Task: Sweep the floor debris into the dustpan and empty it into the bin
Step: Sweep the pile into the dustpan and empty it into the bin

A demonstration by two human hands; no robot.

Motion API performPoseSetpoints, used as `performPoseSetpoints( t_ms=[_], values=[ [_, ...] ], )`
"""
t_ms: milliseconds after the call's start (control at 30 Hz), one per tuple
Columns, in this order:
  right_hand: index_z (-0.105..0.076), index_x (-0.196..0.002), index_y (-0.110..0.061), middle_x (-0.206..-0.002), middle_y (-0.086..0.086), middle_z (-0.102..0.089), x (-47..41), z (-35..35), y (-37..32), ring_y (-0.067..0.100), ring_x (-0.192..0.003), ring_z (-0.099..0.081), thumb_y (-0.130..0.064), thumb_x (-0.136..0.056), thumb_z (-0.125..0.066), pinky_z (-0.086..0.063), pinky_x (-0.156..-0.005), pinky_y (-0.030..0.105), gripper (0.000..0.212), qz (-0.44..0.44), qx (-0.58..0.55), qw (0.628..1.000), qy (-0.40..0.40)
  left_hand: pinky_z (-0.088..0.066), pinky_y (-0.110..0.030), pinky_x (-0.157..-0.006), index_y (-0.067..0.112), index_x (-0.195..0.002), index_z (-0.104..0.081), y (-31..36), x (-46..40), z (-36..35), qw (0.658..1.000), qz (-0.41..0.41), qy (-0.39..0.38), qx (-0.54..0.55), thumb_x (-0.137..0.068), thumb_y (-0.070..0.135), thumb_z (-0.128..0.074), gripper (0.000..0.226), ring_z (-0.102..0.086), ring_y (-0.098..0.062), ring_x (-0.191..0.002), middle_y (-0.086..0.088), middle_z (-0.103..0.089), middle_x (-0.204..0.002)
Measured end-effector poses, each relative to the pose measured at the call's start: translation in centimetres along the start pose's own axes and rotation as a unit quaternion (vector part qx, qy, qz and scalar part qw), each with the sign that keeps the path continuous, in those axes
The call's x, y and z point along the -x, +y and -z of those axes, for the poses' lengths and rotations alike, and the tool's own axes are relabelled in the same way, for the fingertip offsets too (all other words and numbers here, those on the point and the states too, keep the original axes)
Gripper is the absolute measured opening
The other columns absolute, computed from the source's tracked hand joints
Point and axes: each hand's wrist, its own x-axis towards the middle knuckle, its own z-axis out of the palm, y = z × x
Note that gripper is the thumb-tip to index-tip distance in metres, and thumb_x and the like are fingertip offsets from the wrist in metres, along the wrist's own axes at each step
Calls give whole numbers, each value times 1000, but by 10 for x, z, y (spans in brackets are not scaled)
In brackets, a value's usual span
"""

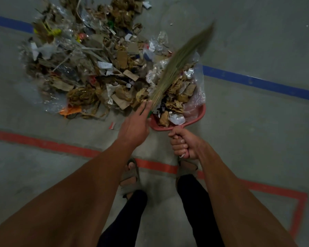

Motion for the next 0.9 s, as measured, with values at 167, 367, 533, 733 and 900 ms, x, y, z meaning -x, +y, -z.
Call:
performPoseSetpoints(
  t_ms=[167, 367, 533, 733, 900],
  values=[
    [-32, -60, -22, -40, -9, -24, 44, -35, 29, 3, -29, -16, -16, -84, -55, -18, -31, 13, 34, 10, -4, 1000, 7, -51, -43, -80, 29, -165, -14, 22, 48, 44, 1000, -6, -4, -7, -107, 25, -46, 67, -64, -36, -111, 8, -14, -172],
    [-33, -59, -22, -40, -8, -24, 89, -79, 65, 4, -29, -17, -17, -83, -58, -18, -32, 13, 34, 39, -13, 999, 1, -54, -44, -83, 31, -165, -13, 35, 95, 91, 999, -43, 7, 3, -105, 23, -50, 70, -64, -36, -113, 7, -17, -171],
    [-19, -67, -23, -40, -7, -23, 121, -108, 98, 5, -29, -16, -16, -88, -55, -17, -32, 13, 42, 66, -36, 997, 15, -55, -43, -86, 31, -165, -14, 44, 128, 120, 997, -73, -4, -8, -106, 23, -50, 70, -61, -33, -118, 7, -16, -171],
    [-35, -53, -22, -39, -8, -22, 145, -123, 144, 4, -28, -14, -14, -96, -47, -8, -38, 15, 45, 96, -75, 992, 22, -58, -49, -81, 34, -164, -11, 49, 158, 139, 992, -117, -31, -26, -105, 24, -50, 71, -64, -34, -114, 9, -16, -171],
    [-32, -56, -22, -40, -7, -20, 165, -123, 185, 5, -29, -13, -14, -97, -46, -12, -34, 14, 44, 125, -112, 985, 33, -56, -44, -77, 33, -165, -11, 63, 178, 139, 982, -168, -57, -68, -105, 24, -52, 73, -67, -37, -105, 7, -15, -171]
  ],
)
